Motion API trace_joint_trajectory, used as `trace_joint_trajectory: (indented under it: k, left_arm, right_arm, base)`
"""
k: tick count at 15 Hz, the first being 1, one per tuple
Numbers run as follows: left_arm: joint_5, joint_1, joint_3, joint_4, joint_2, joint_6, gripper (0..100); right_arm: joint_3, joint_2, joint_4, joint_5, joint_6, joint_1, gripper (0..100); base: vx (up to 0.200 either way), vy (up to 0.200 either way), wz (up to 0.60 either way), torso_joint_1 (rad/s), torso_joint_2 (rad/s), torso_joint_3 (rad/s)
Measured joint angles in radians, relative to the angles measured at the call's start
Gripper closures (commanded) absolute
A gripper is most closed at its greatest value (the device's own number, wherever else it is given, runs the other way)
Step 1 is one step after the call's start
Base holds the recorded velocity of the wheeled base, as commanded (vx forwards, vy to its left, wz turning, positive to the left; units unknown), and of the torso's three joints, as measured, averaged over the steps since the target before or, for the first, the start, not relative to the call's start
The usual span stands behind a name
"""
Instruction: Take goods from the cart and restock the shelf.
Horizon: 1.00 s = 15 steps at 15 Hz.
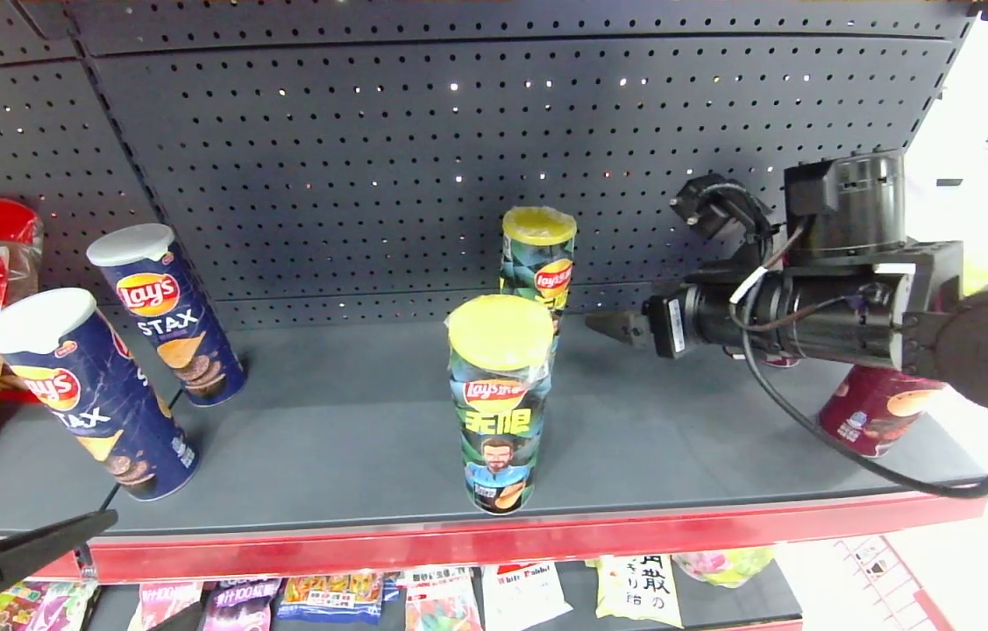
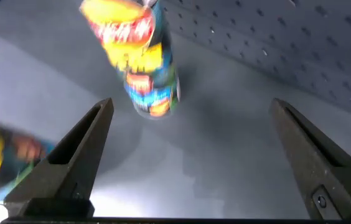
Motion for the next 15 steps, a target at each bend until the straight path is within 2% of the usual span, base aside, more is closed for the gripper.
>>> trace_joint_trajectory:
  k: [4,11,13,15]
  left_arm:
    - [0.006,0.001,-0.052,-0.002,0.096,-0.001,0]
    - [-0.002,0.000,-0.140,-0.004,0.339,0.002,0]
    - [-0.003,-0.001,-0.159,-0.004,0.406,0.004,0]
    - [-0.003,-0.001,-0.171,-0.006,0.470,0.016,0]
  right_arm:
    - [0.204,-0.204,0.000,-0.017,0.000,0.008,0]
    - [0.588,-0.792,0.027,-0.142,-0.005,0.012,0]
    - [0.664,-0.954,0.073,-0.167,-0.005,-0.015,0]
    - [0.704,-1.091,0.176,-0.177,-0.002,-0.097,0]
  base:
    - [0.000,0.000,0.00,0.000,0.00,0.000]
    - [0.000,0.000,0.00,0.000,0.00,0.000]
    - [0.000,0.000,0.00,0.000,0.00,0.000]
    - [0.000,0.000,0.00,0.000,0.00,0.000]
